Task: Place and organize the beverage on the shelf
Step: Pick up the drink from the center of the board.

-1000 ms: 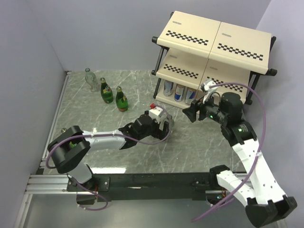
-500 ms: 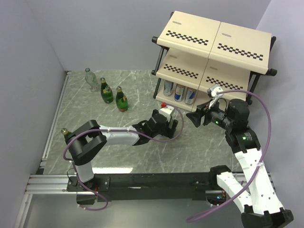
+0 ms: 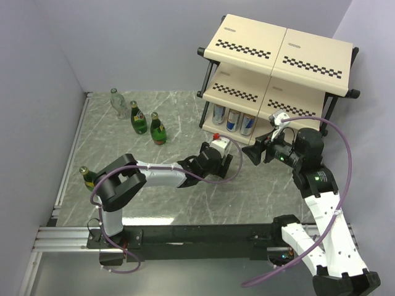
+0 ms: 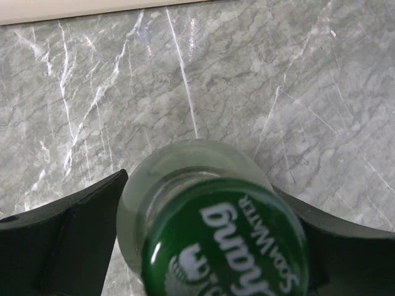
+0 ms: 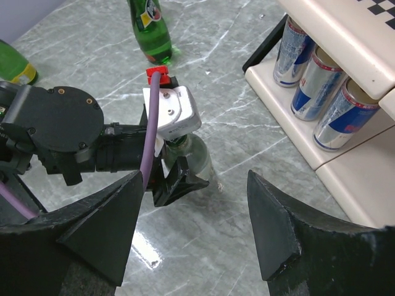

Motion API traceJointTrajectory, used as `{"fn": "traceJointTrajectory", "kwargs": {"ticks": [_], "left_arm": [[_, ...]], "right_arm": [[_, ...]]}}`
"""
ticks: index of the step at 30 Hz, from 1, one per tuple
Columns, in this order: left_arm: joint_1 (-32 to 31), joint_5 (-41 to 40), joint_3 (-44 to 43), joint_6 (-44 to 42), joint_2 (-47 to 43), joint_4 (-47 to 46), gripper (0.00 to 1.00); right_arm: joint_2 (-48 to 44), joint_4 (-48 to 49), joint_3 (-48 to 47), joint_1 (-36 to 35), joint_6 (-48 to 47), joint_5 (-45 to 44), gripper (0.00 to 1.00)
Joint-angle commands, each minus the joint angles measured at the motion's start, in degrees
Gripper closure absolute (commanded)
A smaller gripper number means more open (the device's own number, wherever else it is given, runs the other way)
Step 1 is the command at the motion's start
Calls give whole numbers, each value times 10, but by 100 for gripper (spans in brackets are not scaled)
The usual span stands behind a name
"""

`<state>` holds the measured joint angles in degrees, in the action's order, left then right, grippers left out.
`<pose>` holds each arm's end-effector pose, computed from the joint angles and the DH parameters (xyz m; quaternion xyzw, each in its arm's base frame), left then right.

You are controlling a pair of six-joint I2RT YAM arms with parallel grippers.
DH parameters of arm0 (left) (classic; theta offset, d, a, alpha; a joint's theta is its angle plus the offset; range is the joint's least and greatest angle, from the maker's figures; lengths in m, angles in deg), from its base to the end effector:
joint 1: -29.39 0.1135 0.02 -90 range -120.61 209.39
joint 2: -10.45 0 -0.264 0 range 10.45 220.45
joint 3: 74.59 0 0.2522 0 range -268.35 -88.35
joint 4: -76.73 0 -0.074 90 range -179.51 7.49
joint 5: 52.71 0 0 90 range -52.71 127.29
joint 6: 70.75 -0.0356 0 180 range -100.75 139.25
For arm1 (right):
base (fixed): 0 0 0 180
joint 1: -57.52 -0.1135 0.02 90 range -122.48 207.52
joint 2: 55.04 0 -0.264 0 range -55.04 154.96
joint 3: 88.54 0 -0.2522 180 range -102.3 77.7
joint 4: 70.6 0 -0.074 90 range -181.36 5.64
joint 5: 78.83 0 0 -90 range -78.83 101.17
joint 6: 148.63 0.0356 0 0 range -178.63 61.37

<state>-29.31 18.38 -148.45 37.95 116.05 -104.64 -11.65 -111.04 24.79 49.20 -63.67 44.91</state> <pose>0.2168 -0.3344 0.1807 0.2160 0.8322 -0.1954 0.4719 0.1543 0.0425 0.3640 -0.2607 0.7448 0.2497 0.5612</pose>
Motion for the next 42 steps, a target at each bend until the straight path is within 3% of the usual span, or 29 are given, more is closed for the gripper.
{"fn": "traceJointTrajectory", "kwargs": {"ticks": [1, 5, 7, 8, 9, 12, 13, 29, 42], "left_arm": [[-2, -22, -24, -11, 6, -13, 17], [-3, -20, -21, -16, 7, -20, 23], [-4, -10, -18, -23, 6, -27, 36], [-4, -5, -16, -27, 2, -31, 44], [-3, -1, -12, -29, 0, -39, 60], [-4, 19, -2, -43, -15, -54, 95], [-4, 29, -1, -48, -19, -56, 98], [25, 110, -16, -91, -94, -39, 99], [101, 180, -114, -114, -137, 25, 100]], "right_arm": [[1, 10, 3, 5, -7, 5, 25], [4, 12, 3, 6, -7, 5, 25], [5, 11, 3, 6, -8, 5, 25], [5, 11, 3, 6, -8, 4, 25], [4, 10, 3, 7, -9, 4, 25], [5, 11, 3, 7, -9, 3, 25], [4, 12, 3, 8, -9, 3, 25], [-8, 13, 4, 11, -14, -17, 25], [-11, 13, 4, 12, -16, -28, 25]]}}
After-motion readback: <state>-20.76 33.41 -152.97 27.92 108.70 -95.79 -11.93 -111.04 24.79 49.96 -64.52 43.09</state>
